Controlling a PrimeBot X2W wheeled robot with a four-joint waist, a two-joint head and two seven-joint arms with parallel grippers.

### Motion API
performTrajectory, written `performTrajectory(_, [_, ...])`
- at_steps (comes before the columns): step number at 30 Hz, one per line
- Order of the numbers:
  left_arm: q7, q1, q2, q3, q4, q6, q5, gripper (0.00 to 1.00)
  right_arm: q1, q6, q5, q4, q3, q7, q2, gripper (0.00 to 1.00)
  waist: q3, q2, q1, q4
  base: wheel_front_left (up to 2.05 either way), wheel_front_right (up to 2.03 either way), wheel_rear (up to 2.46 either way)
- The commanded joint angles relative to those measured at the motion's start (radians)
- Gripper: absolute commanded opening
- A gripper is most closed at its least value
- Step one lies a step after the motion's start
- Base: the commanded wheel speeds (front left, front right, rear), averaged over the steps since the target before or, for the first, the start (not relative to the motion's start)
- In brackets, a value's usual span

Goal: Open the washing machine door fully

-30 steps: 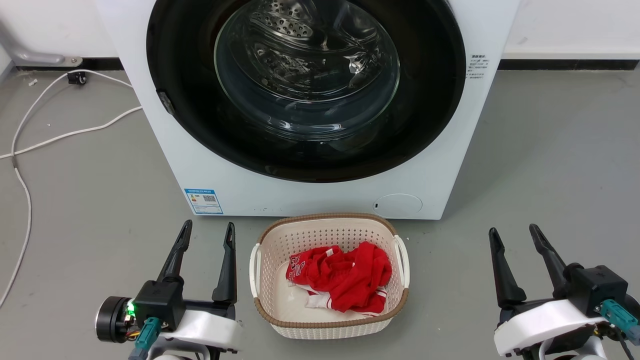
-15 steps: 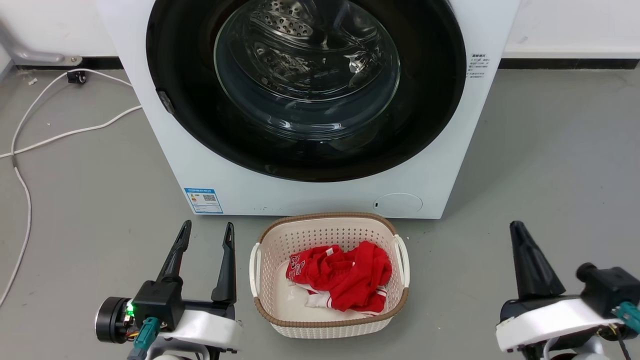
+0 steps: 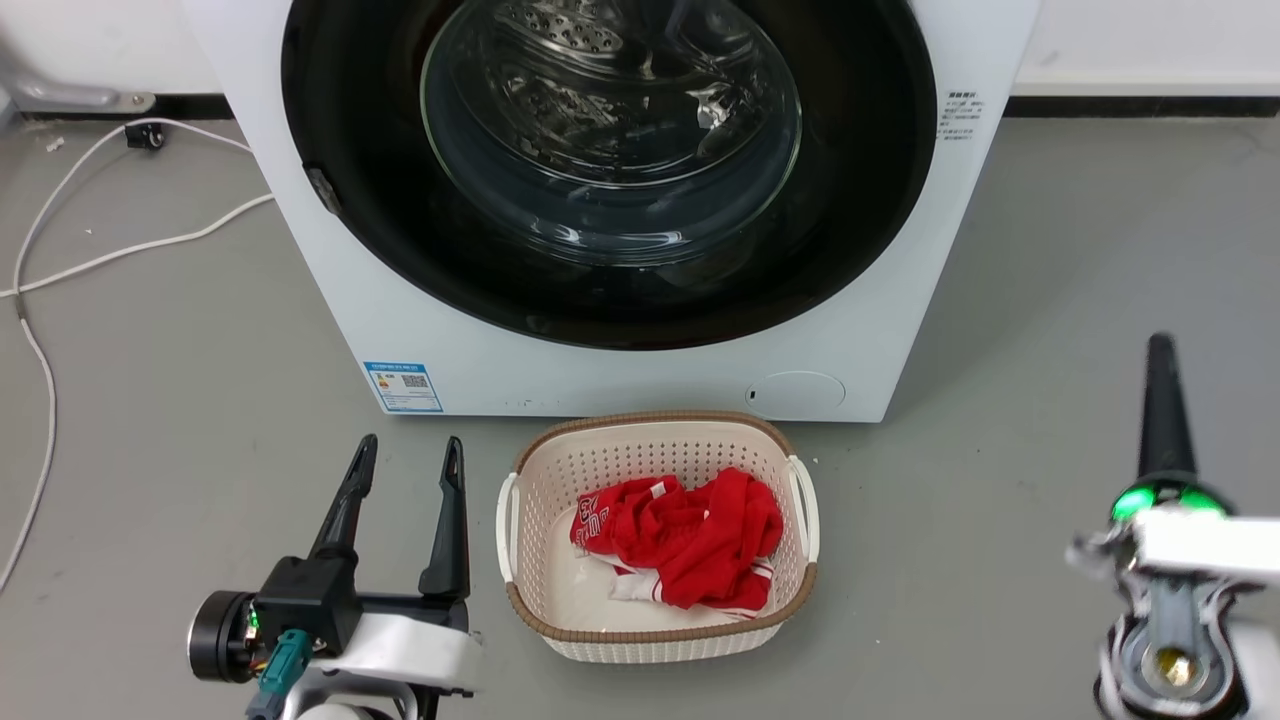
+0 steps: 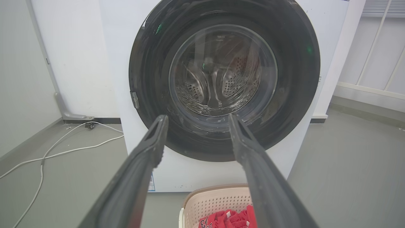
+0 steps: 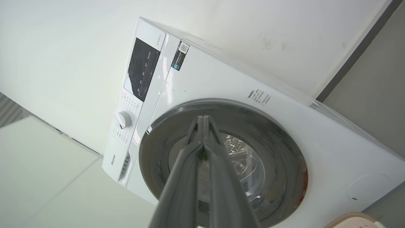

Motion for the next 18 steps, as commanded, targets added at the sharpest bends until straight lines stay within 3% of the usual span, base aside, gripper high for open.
performTrajectory(1, [-0.003,-0.017,-0.001,-0.002,-0.007,0.006,-0.005,1.0,-0.061,0.0,0.138,0.023,-0.018,-0.005,0.002,0.0,0.012,0.0,0.0,-0.003,0.0,0.0,0.0])
performTrajectory(4, [-0.003,-0.027,-0.001,-0.003,-0.011,0.011,-0.008,1.0,-0.15,0.0,0.289,0.068,-0.06,0.01,0.001,0.0,0.028,0.0,0.0,-0.006,0.0,0.0,0.0])
performTrajectory(8, [-0.003,-0.044,-0.001,-0.003,-0.017,0.012,-0.013,1.0,-0.28,0.0,0.407,0.165,-0.121,0.063,-0.011,0.0,0.053,0.0,0.0,-0.006,0.0,0.0,0.0])
performTrajectory(18, [-0.003,-0.095,-0.001,-0.007,-0.038,0.015,-0.014,1.0,-0.646,0.0,0.494,0.483,-0.15,0.193,-0.123,0.0,0.126,0.0,0.0,-0.001,0.0,0.0,0.0])
